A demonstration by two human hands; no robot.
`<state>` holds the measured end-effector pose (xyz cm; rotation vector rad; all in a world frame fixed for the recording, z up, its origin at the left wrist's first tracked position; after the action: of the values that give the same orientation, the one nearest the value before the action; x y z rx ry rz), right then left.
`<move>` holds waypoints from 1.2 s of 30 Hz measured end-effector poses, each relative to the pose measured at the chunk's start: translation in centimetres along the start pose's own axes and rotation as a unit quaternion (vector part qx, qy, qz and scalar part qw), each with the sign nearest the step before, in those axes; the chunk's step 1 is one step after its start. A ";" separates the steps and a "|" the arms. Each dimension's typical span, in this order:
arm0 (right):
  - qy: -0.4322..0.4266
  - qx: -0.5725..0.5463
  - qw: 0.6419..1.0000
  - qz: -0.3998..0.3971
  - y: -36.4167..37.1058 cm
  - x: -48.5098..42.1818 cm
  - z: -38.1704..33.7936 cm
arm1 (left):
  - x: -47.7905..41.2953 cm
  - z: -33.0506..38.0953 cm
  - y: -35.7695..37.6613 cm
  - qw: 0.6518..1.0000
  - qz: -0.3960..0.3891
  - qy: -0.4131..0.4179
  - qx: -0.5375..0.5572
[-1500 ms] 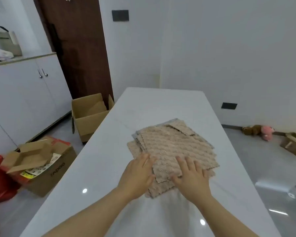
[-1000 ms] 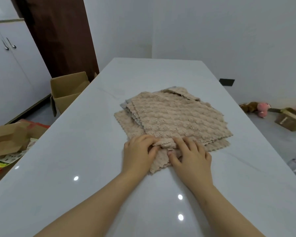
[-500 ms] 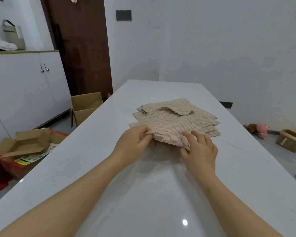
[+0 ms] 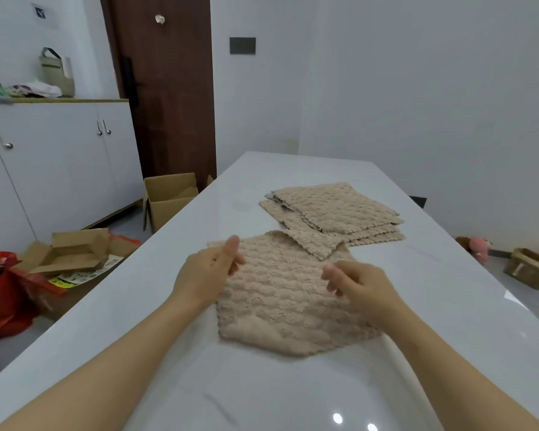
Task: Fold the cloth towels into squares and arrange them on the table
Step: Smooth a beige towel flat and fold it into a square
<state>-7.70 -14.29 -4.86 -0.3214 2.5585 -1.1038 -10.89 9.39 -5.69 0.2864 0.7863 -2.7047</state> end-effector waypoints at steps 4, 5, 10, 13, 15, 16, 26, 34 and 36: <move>0.028 0.166 0.985 -0.031 0.7 -2.3 1.7 | -1.8 -2.0 4.0 0.958 -0.129 -0.033 -0.254; 0.028 0.207 0.976 -0.060 1.4 -2.6 2.3 | -1.9 -2.9 5.1 0.938 -0.168 -0.038 -0.302; 0.028 0.241 0.966 -0.090 1.7 -3.5 2.9 | -3.5 -5.1 5.8 0.897 -0.237 0.009 -0.374; 0.041 0.183 0.979 -0.076 1.2 -4.6 2.5 | -4.6 -5.2 5.1 0.902 -0.253 0.059 -0.344; 0.024 0.197 0.980 -0.034 0.9 -5.5 2.6 | -5.0 -5.1 4.5 0.920 -0.218 0.072 -0.316; 0.018 0.211 0.977 -0.027 1.1 -5.9 2.9 | -4.9 -4.8 4.3 0.928 -0.195 0.082 -0.307; 0.006 0.190 0.981 0.044 2.2 -6.7 5.0 | -3.7 -4.6 5.7 0.879 -0.268 0.060 -0.390; -0.003 0.172 0.982 0.081 2.0 -6.8 5.3 | -3.6 -4.1 6.1 0.893 -0.216 0.060 -0.391; -0.001 0.153 0.983 0.104 1.7 -6.6 5.4 | -3.7 -4.4 6.4 0.887 -0.226 0.055 -0.399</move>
<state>0.37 -14.49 -8.19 0.0228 2.3072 -1.3847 -4.79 7.58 -11.45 0.0552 2.1147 -2.4607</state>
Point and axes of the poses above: each hand's wrist, its own x-axis away from the middle knuckle, its own y-axis out of the palm, z = x × y, the point moved 7 cm from there along -x, towards the middle knuckle, and after that the axes turned 2 degrees about x, right-handed, at the moved point
